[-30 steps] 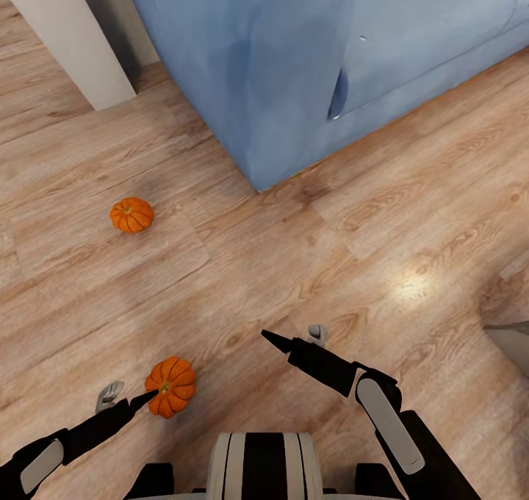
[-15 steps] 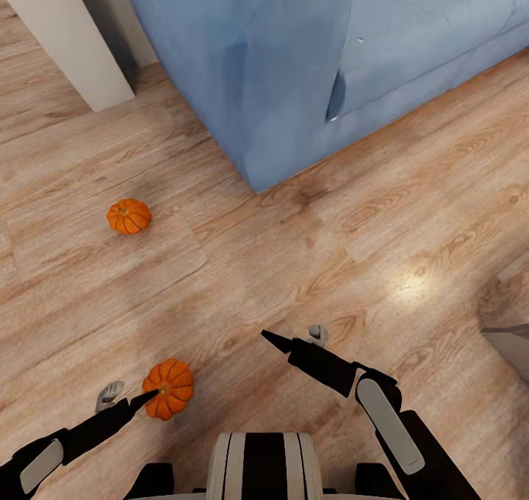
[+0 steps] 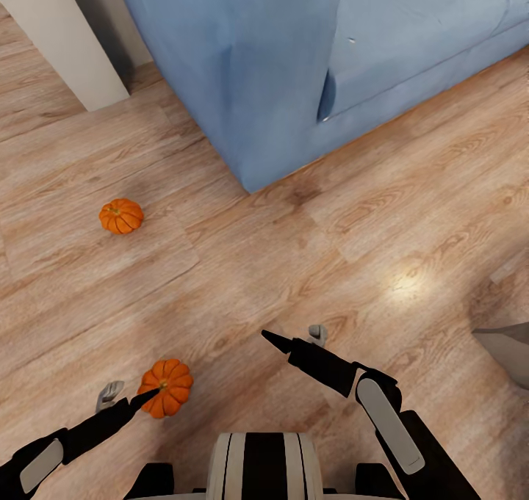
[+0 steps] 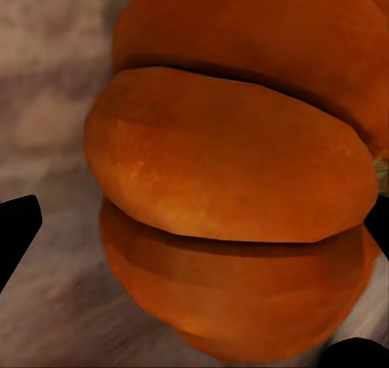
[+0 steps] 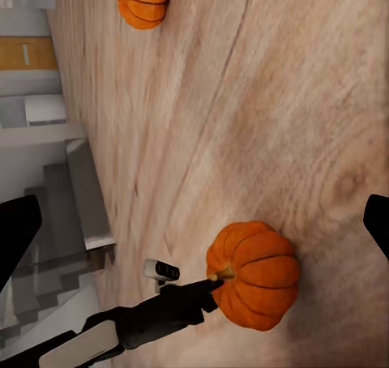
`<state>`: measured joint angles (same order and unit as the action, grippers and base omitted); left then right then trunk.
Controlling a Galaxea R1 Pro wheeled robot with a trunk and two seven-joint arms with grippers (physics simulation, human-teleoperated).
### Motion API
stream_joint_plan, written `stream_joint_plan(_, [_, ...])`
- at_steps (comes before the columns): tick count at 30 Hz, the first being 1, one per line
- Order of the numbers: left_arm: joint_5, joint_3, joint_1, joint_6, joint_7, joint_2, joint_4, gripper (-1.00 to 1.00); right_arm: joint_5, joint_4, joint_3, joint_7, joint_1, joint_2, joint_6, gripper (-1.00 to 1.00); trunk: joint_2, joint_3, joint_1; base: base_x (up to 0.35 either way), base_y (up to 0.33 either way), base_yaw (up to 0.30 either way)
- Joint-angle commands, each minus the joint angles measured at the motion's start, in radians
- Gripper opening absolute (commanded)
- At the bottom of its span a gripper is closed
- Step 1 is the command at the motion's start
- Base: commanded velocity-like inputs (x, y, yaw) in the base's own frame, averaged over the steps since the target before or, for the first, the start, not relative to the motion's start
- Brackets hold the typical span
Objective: Place each of the two pumpkins and all three candles from the living room inside a cabinet in the living room (use any cabinet), then make sure every cabinet is closed, and position the cauldron so it is next to a table in the living room.
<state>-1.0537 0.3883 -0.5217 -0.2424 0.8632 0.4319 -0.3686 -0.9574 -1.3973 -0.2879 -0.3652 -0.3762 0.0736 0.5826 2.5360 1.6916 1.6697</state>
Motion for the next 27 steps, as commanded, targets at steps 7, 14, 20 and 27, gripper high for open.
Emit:
stream_joint_plan(7, [-0.003,0.003,0.0,-0.005,-0.022,0.0,0.002,1.0,-0.004,0.0,-0.001,0.0,-0.001,0.002,0.003,1.0,0.0,0.0,0.0,0.0,-0.006,0.0])
stream_joint_plan(14, [-0.003,0.003,-0.001,-0.005,-0.023,-0.001,0.002,1.0,-0.004,0.0,-0.001,0.0,-0.001,0.002,0.003,1.0,0.0,0.0,0.0,0.0,0.0,0.0])
stream_joint_plan(20, [-0.003,0.003,0.0,-0.005,-0.023,-0.001,0.002,-1.0,-0.004,0.0,-0.001,0.0,-0.001,0.002,0.003,1.0,0.0,0.0,0.0,0.0,0.0,0.0])
stream_joint_plan(27, [-0.002,0.003,0.0,-0.005,-0.023,-0.001,0.002,-1.0,-0.004,0.0,-0.001,0.0,-0.001,0.002,0.003,1.0,0.0,0.0,0.0,0.0,0.0,0.0])
